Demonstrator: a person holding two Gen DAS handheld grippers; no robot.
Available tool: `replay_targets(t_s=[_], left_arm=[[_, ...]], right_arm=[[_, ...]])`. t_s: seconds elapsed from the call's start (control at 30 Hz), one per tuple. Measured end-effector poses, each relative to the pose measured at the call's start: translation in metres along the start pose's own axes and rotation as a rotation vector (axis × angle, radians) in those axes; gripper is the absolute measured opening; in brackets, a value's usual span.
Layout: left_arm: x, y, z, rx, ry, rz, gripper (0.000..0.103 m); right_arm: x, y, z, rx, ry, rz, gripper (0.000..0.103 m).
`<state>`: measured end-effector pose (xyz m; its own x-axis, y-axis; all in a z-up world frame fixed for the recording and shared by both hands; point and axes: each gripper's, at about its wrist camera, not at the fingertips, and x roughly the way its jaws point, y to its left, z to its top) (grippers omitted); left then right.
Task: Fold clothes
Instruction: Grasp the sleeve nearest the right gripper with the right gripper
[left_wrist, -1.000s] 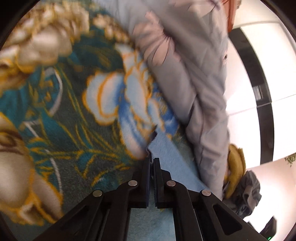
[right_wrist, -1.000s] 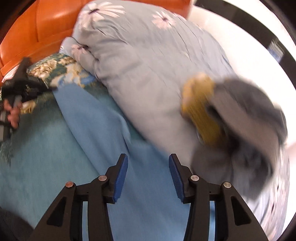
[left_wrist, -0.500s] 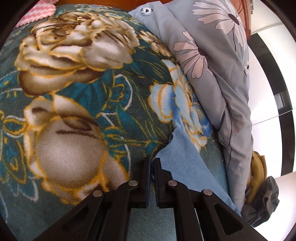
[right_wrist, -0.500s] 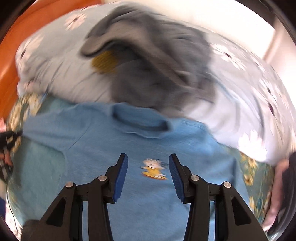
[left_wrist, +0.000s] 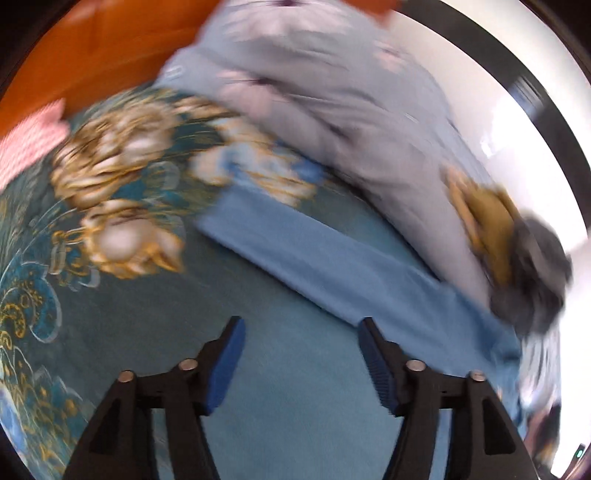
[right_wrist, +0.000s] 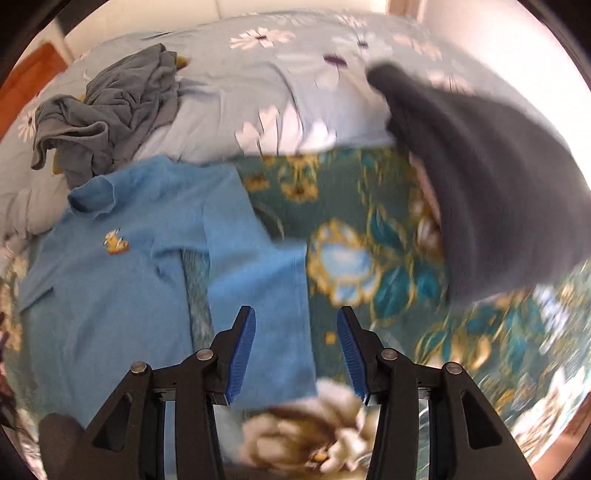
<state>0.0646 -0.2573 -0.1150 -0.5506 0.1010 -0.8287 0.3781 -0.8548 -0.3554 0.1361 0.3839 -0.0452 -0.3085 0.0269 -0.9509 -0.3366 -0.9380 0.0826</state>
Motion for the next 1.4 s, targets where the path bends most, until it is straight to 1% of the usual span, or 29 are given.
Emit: replay_targets(t_s=[0.1,0.17,0.2,0.23,0.33,0.4,0.47,0.53,0.57,0.63,0.67,0.73,0.8,0.9,0.97,1.07,1.17,1.23,1.3,1.37,1.4], left_arm=[[0.002,-0.058,-0.032,0.084,0.072,-0.066,0.072],[0.002,-0.090,-0.052,0.134,0.134,-0.104,0.072],[0.001,-0.104,-0.062,0.156,0.155,-0.118,0.072],[-0.002,-0.116,-0.070,0.177,0.165,-0.129,0.072],[-0.014,-0.147,-0.089,0.245,0.184,-0.152,0.072],[-0.024,-0.159,-0.095,0.281,0.175,-0.144,0.072],[-0.028,-0.166,-0.096,0.291,0.168,-0.137,0.072],[-0.033,-0.171,-0.097,0.298,0.161,-0.131,0.072],[-0.033,-0.171,-0.096,0.293,0.156,-0.128,0.072],[-0.035,-0.170,-0.093,0.284,0.147,-0.123,0.072],[-0.036,-0.169,-0.091,0.279,0.142,-0.120,0.072],[-0.039,-0.167,-0.090,0.273,0.134,-0.117,0.072],[-0.040,-0.162,-0.088,0.266,0.131,-0.116,0.072],[-0.040,-0.156,-0.086,0.246,0.132,-0.116,0.072],[-0.035,-0.152,-0.085,0.227,0.142,-0.117,0.072],[-0.027,-0.147,-0.085,0.214,0.160,-0.114,0.072],[-0.016,-0.143,-0.088,0.207,0.183,-0.105,0.072],[-0.007,-0.140,-0.090,0.197,0.206,-0.101,0.072],[0.001,-0.138,-0.092,0.184,0.228,-0.097,0.072],[0.008,-0.137,-0.093,0.181,0.242,-0.094,0.072],[0.011,-0.138,-0.094,0.185,0.248,-0.088,0.072]], right_arm=[[0.017,0.003,-0.019,-0.035,0.059,0.096,0.047],[0.035,0.017,-0.025,-0.080,0.114,0.175,0.047],[0.044,0.025,-0.029,-0.109,0.139,0.198,0.047],[0.052,0.033,-0.032,-0.144,0.156,0.208,0.047],[0.071,0.051,-0.039,-0.224,0.213,0.193,0.047],[0.076,0.056,-0.042,-0.254,0.209,0.166,0.047],[0.075,0.058,-0.043,-0.271,0.197,0.154,0.046],[0.073,0.058,-0.043,-0.277,0.184,0.111,0.025],[0.073,0.055,-0.042,-0.272,0.181,0.080,0.007],[0.071,0.043,-0.037,-0.205,0.187,0.126,0.003],[0.065,0.037,-0.034,-0.181,0.176,0.138,0.003],[0.042,0.029,-0.024,-0.173,0.117,0.162,0.003],[0.008,0.020,-0.007,-0.168,0.035,0.189,0.003],[-0.047,0.001,0.026,-0.162,-0.100,0.192,0.003],[-0.079,-0.017,0.055,-0.138,-0.174,0.171,0.003],[-0.106,-0.038,0.101,-0.090,-0.247,0.110,0.003],[-0.112,-0.062,0.142,-0.068,-0.253,0.023,0.003],[-0.098,-0.075,0.160,-0.056,-0.191,-0.016,0.003],[-0.077,-0.086,0.170,-0.013,-0.137,-0.040,0.003],[-0.061,-0.097,0.177,0.035,-0.099,-0.031,0.003],[-0.054,-0.101,0.179,0.049,-0.084,-0.042,0.003]])
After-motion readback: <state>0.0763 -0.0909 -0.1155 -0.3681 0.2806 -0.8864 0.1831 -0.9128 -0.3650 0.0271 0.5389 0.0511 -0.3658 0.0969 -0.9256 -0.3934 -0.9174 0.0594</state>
